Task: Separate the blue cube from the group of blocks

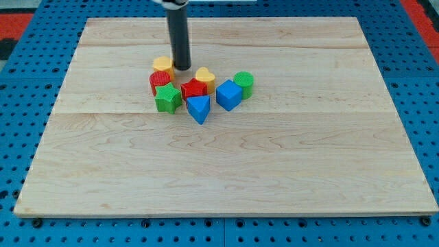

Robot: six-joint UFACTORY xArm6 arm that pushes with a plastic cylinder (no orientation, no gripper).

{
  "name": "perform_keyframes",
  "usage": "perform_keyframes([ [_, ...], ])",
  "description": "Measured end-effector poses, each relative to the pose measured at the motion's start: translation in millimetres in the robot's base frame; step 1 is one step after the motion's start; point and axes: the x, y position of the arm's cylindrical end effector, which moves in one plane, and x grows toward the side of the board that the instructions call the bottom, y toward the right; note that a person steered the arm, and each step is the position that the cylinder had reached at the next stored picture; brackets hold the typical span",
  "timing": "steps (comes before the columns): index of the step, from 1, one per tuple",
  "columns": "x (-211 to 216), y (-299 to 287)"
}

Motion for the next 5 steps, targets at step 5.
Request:
perform_keyframes([
  [5,49.6,141.5],
])
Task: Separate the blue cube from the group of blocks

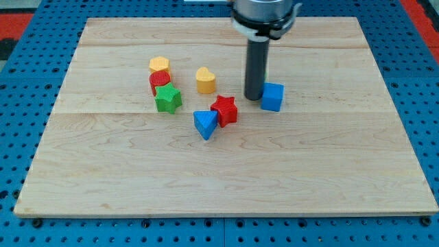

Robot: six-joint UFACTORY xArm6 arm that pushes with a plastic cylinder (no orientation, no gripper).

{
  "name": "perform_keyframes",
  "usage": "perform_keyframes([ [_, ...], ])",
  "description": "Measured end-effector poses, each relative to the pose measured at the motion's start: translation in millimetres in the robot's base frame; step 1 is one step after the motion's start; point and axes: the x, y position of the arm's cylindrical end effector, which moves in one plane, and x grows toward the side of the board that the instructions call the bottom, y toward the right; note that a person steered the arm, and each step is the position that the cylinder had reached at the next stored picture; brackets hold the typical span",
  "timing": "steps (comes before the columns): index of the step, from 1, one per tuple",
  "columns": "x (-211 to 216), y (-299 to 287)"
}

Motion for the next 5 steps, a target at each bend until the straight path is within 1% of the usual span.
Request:
perform_keyframes([
  [1,0.0,0.0],
  [2,6.9,-21.1],
  [3,23.9,-19.7],
  [4,27.4,41.1],
  [5,16.2,59.0],
])
